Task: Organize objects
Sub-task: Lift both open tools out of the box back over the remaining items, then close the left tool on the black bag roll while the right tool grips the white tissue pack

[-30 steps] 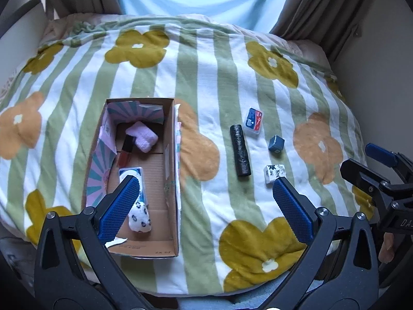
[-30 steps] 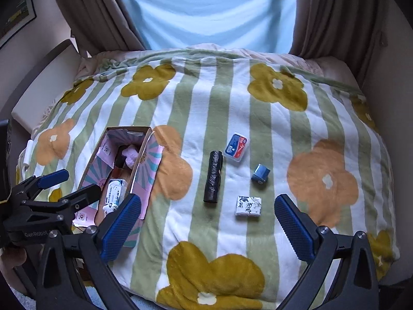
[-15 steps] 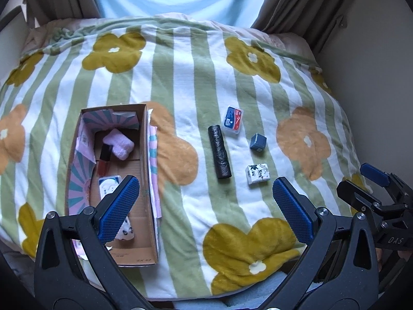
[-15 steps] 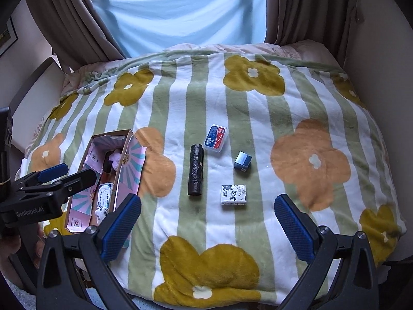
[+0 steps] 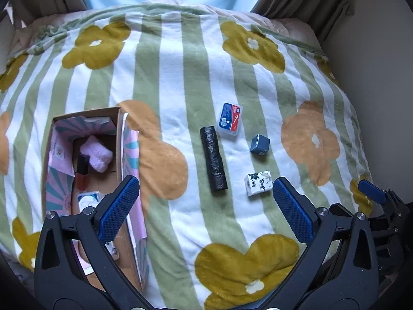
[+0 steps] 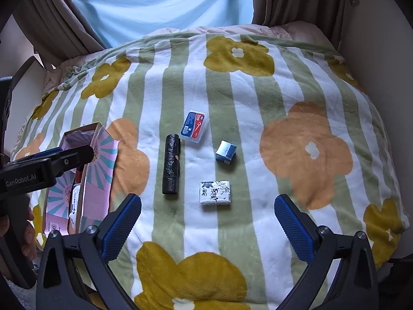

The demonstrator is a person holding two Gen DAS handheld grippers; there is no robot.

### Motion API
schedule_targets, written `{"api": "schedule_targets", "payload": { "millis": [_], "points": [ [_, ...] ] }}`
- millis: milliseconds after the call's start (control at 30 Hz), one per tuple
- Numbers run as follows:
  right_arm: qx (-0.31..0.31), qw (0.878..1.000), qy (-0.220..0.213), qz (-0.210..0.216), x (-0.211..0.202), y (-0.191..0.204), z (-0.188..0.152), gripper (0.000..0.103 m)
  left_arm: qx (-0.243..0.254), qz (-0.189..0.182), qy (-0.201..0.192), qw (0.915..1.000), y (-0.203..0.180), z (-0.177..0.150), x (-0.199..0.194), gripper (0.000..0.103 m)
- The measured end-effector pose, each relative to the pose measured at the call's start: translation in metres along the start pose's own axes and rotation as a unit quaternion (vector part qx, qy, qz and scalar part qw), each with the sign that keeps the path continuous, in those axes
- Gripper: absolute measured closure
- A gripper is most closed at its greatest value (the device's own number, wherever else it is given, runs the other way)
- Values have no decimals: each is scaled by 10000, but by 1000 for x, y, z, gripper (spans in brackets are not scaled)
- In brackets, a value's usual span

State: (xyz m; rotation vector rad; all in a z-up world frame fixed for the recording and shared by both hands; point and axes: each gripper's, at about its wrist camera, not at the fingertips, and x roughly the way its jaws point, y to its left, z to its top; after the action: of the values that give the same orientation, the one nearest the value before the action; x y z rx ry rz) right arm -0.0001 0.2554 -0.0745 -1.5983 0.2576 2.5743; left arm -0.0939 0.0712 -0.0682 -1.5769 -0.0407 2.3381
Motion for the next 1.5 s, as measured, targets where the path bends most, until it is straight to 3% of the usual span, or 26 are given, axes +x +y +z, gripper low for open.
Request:
{"api": "schedule_targets", "payload": {
  "millis": [367, 700, 1067, 1167, 1233, 1300, 1333, 1433, 1500],
  "points": [
    [118, 9990, 386, -189, 89, -13, 1, 4, 348, -1, 518, 9981, -10, 17, 105, 1],
    [282, 9967, 737, -175, 155, -27, -6, 5, 334, 41, 967, 9947, -5, 19, 195, 1],
    [457, 9936, 1031, -42, 195, -33, -16, 6, 288, 126, 1281, 9913, -3, 17, 250, 6],
    [405, 9930, 1107, -33, 203, -30, -17, 16, 368, 157, 1336, 9902, -7, 17, 259, 13],
    [349, 9918, 1227, -45, 208, -28, -18, 32, 467, 187, 1340, 9897, -11, 15, 263, 15],
    [323, 9914, 1264, -69, 210, -26, -19, 39, 660, 286, 1362, 9881, -17, 14, 267, 33],
    [319, 9914, 1269, -63, 210, -26, -19, 45, 774, 364, 1384, 9867, -20, 13, 269, 36],
    [315, 9916, 1248, -130, 207, -25, -19, 45, 975, 430, 1370, 9848, -26, 13, 269, 48],
    [352, 9915, 1242, -134, 205, -26, -19, 45, 1058, 402, 1345, 9844, -29, 13, 267, 63]
  ]
}}
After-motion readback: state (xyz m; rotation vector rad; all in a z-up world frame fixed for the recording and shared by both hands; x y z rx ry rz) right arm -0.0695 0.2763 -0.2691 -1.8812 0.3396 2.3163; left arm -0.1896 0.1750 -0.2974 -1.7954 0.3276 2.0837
